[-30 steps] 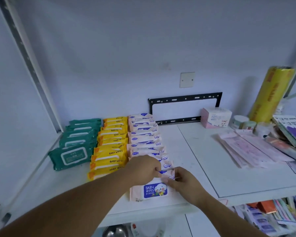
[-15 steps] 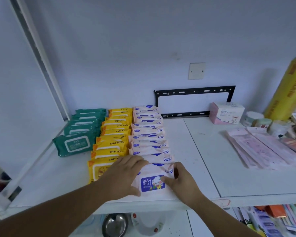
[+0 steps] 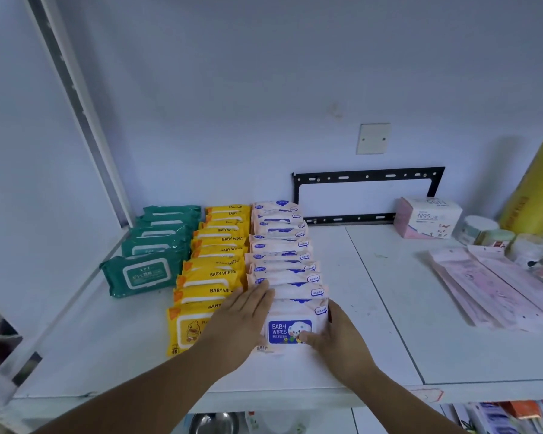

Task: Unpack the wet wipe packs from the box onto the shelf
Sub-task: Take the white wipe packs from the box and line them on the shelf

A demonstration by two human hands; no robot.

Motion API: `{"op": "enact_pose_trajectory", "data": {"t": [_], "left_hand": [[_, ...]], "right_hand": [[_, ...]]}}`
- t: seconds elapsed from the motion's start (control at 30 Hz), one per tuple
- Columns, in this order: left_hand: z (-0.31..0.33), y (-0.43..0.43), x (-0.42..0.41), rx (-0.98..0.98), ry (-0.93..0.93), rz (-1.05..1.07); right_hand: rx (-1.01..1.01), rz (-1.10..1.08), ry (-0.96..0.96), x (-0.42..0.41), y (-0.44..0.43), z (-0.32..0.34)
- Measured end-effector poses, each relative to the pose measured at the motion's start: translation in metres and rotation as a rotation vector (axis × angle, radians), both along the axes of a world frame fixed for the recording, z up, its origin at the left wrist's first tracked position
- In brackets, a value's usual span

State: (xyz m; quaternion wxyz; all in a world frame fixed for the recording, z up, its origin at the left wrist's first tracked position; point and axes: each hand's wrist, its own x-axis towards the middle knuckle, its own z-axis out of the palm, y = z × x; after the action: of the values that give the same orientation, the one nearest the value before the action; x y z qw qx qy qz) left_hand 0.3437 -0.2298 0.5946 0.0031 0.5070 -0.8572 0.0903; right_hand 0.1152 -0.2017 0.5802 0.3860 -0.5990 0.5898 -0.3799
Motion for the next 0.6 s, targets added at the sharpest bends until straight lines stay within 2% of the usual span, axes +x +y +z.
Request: {"op": "enact_pose_trajectory", "data": {"t": [0.2,0.37,0.6], "left_hand": [[0.0,-0.018,0.001,0.019,0.052,0.035],[0.006,-0.015,0.003,0.038,0.113,0.019],[0.015,-0.018,-0.001,0.042,0.062,0.017]], "right_hand": [[0.019,-0.033,-0.018,0.003,-0.026,-0.005],[0.073,0.003,0.046,-0.006,-0.024,-0.007],[0.05,0.012,0.142,-0.009,-0.028,-0.005]]}}
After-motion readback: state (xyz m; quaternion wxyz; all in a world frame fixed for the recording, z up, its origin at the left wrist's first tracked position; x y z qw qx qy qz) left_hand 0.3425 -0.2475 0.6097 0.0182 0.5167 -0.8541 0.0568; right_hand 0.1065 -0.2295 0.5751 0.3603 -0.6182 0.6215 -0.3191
